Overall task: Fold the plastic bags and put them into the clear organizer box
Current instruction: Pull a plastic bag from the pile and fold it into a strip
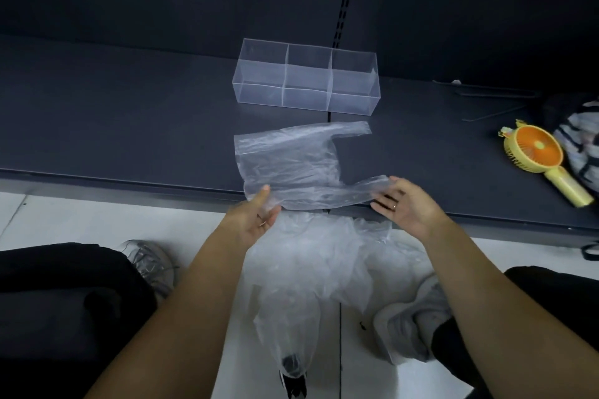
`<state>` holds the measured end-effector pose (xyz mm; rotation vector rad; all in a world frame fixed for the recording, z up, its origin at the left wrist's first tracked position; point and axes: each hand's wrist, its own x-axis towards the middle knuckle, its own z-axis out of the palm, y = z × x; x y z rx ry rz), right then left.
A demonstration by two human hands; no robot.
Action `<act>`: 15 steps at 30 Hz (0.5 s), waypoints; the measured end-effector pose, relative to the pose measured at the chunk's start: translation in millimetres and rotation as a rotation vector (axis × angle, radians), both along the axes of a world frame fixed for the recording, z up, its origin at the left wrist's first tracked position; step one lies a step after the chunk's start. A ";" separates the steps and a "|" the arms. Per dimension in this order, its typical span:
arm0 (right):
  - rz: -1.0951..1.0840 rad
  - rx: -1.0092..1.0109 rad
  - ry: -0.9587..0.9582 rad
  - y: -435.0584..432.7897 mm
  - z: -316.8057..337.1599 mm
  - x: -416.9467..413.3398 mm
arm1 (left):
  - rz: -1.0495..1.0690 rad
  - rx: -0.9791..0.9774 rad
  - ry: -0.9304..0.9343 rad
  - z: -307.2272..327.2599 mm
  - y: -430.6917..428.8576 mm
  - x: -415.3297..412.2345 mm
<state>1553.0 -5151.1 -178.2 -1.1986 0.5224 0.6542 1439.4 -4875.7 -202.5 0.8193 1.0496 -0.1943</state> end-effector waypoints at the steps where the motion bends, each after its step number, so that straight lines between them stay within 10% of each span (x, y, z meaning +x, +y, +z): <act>1: -0.042 0.008 0.023 -0.3 -0.4 1.0 | 0.019 -0.015 0.000 -0.8 -2.2 -3.7; 15: -0.067 -1.119 -0.149 -17.0 -25.3 4.6 | 0.140 0.267 0.079 -0.3 -8.7 -20.9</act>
